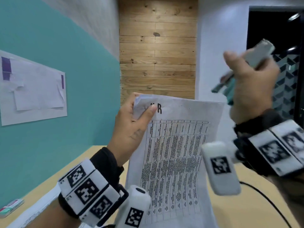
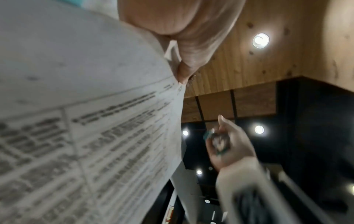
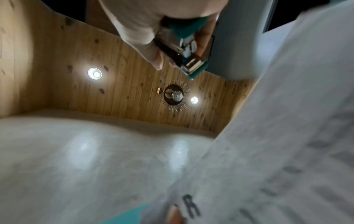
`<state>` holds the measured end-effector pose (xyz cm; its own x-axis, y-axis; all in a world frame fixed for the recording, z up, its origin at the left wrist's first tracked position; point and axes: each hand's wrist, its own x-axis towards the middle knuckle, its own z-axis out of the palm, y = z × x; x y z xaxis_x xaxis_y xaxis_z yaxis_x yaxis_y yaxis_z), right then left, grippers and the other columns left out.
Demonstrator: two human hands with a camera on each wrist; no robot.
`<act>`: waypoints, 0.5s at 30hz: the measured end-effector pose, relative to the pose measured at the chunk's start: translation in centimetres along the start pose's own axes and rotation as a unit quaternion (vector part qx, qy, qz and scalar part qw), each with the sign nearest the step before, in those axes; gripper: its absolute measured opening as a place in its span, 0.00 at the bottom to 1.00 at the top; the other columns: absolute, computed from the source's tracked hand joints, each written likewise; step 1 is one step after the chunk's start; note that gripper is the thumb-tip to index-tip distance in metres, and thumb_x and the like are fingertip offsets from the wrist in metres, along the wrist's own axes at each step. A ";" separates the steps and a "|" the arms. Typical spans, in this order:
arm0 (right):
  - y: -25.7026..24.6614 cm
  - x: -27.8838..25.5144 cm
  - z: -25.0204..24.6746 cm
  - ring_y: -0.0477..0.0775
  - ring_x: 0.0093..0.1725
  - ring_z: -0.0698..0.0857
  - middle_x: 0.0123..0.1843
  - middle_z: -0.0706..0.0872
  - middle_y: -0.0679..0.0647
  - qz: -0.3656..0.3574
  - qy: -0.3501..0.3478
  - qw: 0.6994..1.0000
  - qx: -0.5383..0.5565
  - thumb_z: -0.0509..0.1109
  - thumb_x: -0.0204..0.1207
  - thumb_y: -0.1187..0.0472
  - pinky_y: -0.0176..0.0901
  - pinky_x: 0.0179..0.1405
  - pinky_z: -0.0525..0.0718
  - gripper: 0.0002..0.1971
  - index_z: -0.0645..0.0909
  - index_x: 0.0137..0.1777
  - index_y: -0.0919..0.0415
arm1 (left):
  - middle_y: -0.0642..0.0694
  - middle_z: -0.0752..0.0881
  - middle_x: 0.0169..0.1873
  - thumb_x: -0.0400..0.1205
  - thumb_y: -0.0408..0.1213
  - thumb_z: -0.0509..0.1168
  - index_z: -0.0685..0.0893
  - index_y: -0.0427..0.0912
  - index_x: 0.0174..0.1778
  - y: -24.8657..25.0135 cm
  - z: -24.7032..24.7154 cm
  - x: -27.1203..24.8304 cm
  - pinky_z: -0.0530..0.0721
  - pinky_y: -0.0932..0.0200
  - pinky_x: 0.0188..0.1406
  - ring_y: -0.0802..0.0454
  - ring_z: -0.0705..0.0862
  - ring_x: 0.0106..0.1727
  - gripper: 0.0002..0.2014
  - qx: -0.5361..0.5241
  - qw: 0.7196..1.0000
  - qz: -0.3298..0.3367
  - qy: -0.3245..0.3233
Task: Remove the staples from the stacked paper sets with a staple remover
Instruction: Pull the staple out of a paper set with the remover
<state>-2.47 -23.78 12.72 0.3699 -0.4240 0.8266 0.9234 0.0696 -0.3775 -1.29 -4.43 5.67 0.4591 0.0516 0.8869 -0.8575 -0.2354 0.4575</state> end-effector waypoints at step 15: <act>10.0 -7.5 -10.1 0.47 0.28 0.79 0.37 0.84 0.58 0.316 -0.222 0.913 -0.129 0.82 0.35 0.30 0.35 0.23 0.79 0.48 0.80 0.48 0.69 | 0.51 0.85 0.39 0.76 0.36 0.67 0.79 0.43 0.44 1.2 -0.4 0.8 0.84 0.58 0.45 0.56 0.84 0.42 0.04 -0.072 0.997 0.005 0.020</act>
<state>2.92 -28.97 -1.46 0.8791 0.0396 0.4750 0.4767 -0.0662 -0.8766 -2.02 -4.31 6.92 0.4423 0.0900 0.8923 -0.8880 -0.0955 0.4498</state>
